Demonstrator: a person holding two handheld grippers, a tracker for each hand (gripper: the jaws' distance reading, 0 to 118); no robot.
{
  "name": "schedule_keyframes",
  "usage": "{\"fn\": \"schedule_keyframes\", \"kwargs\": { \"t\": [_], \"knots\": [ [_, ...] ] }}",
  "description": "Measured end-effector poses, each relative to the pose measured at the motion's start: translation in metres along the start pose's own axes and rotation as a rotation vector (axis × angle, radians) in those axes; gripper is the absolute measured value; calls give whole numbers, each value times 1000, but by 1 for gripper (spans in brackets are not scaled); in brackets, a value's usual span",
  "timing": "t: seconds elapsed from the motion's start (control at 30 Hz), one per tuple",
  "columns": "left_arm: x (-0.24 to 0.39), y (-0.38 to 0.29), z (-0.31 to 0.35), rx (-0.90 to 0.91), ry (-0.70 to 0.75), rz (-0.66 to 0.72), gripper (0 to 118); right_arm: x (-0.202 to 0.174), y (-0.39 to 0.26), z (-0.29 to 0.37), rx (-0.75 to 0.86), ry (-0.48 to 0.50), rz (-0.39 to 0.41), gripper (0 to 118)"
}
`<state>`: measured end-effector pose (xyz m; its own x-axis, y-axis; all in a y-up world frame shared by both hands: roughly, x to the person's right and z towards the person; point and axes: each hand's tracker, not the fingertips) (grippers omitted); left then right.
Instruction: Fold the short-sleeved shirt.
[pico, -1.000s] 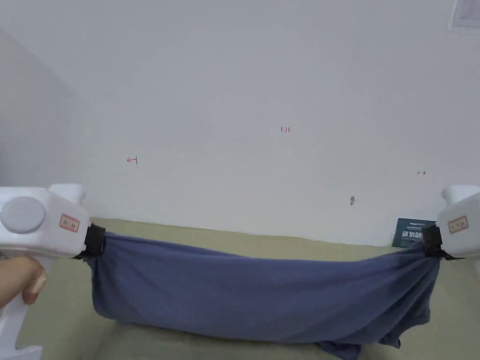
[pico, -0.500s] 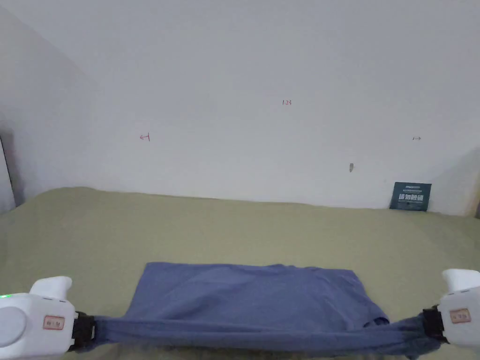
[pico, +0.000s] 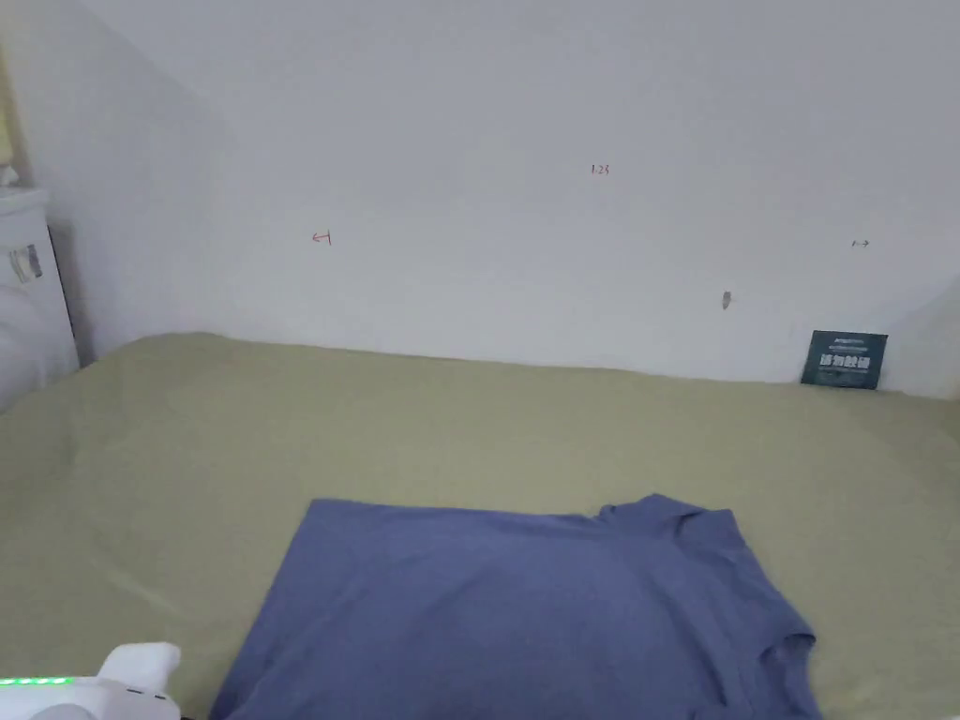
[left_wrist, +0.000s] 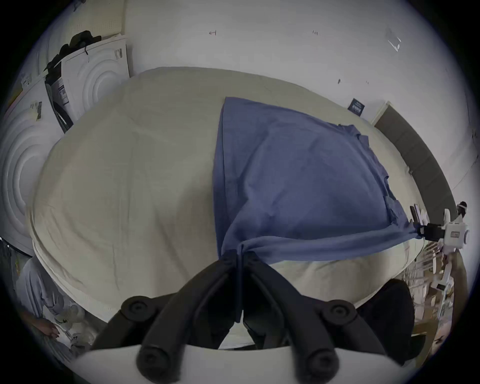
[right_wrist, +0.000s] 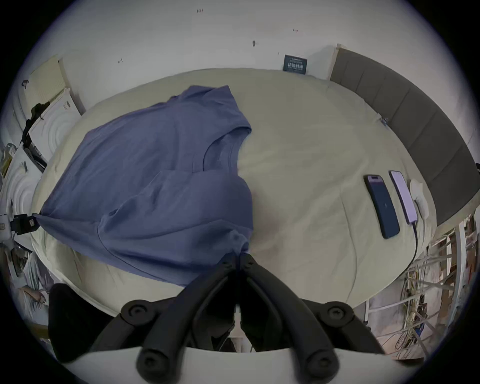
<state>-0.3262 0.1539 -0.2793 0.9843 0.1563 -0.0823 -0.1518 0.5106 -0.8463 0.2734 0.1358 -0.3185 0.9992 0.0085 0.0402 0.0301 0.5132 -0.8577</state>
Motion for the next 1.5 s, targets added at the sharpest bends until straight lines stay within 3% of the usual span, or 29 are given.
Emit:
{"fn": "schedule_keyframes", "kwargs": {
  "t": [0.13,0.17,0.2,0.23,0.27,0.3,0.33,0.37,0.47,0.53,0.57,0.6,0.63,0.67,1.0,1.13,1.17,1.2,1.23,1.43,1.47,1.5],
  "knots": [
    [-4,-14,-13,-30,-11,16,5,5,-7,-8,-13,3,-15,1],
    [-4,-16,-15,-37,-7,18,15,6,-6,-11,-19,19,-26,2],
    [-5,-18,-16,-65,34,17,51,6,-6,-11,-32,20,-28,10],
    [-7,-21,-15,-85,66,17,84,5,-6,-9,-45,-12,-21,29],
    [-8,-24,-11,-84,50,29,102,6,-7,-7,-53,-39,-4,58],
    [-11,-27,-3,-70,43,40,101,4,-7,-3,-55,-47,6,94],
    [-13,-27,5,-49,11,62,100,3,-8,5,-39,-52,18,100],
    [-12,-26,14,-25,19,70,100,1,-7,12,-17,-44,19,95],
    [-1,-19,33,35,79,56,99,-10,1,26,-15,-23,3,94],
    [8,-14,38,49,67,39,85,-18,3,28,-25,6,-4,91],
    [11,-13,40,64,56,28,59,-22,4,29,-31,11,-5,82],
    [15,-12,40,78,48,8,0,-27,4,30,-38,17,6,53],
    [19,-10,37,69,43,-5,0,-31,2,30,-35,19,14,21],
    [23,-7,37,74,59,-23,0,-35,-1,30,-30,20,27,0],
    [15,-8,17,48,74,-70,0,-44,-14,31,-23,49,41,0],
    [-1,-8,-4,20,82,-64,15,-41,-13,28,-26,56,26,0],
    [-4,-7,-10,-4,88,-59,43,-41,-13,26,-28,54,30,0],
    [-4,-12,-18,-34,89,-56,90,-40,-12,25,-31,53,32,0],
    [-7,-14,-24,-36,89,-58,113,-39,-11,24,-36,56,30,0],
    [-20,-23,-57,-40,65,3,113,-31,-9,20,-47,62,-15,0],
    [-19,-27,-62,-70,83,20,107,-29,-8,19,-50,61,-21,0],
    [-22,-29,-65,-99,81,42,79,-28,-9,19,-50,62,-23,0]
  ]
}}
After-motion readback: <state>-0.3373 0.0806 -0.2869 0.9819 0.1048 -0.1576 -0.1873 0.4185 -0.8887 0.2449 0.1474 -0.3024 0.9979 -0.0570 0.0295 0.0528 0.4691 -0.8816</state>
